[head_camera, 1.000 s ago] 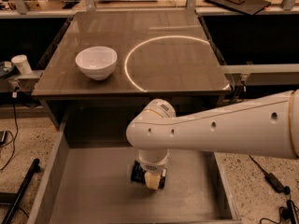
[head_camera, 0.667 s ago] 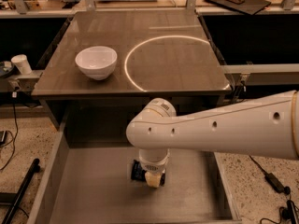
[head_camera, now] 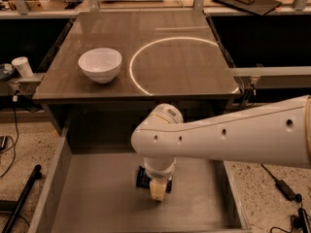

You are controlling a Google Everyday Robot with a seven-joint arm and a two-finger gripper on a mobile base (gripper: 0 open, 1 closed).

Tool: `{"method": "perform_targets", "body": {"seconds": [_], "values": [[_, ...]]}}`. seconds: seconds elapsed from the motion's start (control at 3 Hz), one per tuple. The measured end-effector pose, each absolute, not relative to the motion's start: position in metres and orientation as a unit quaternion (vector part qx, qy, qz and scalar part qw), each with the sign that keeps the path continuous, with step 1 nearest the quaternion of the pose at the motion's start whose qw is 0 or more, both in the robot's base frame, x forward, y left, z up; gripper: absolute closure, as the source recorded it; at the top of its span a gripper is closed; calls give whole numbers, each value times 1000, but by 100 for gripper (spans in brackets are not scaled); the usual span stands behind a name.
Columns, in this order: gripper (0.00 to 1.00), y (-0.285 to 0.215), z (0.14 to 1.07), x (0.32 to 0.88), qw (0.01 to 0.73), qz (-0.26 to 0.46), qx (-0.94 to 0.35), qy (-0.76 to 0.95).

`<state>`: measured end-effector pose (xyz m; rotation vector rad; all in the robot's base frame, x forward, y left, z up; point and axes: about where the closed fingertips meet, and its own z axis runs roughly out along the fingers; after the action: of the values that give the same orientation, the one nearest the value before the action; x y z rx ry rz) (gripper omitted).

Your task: Pick rxbar blueberry from top drawer and place on counter

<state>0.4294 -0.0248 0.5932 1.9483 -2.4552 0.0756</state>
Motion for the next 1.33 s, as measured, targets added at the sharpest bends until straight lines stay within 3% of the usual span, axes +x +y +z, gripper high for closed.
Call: {"method": "perform_targets", "body": {"seconds": [0.67,1.0,1.33], "values": [[81,-25,593,429,3,24,621,-783],[100,-25,594,429,3,24,622,-783],[100,-25,600,431,-2,27,624,-781]]}}
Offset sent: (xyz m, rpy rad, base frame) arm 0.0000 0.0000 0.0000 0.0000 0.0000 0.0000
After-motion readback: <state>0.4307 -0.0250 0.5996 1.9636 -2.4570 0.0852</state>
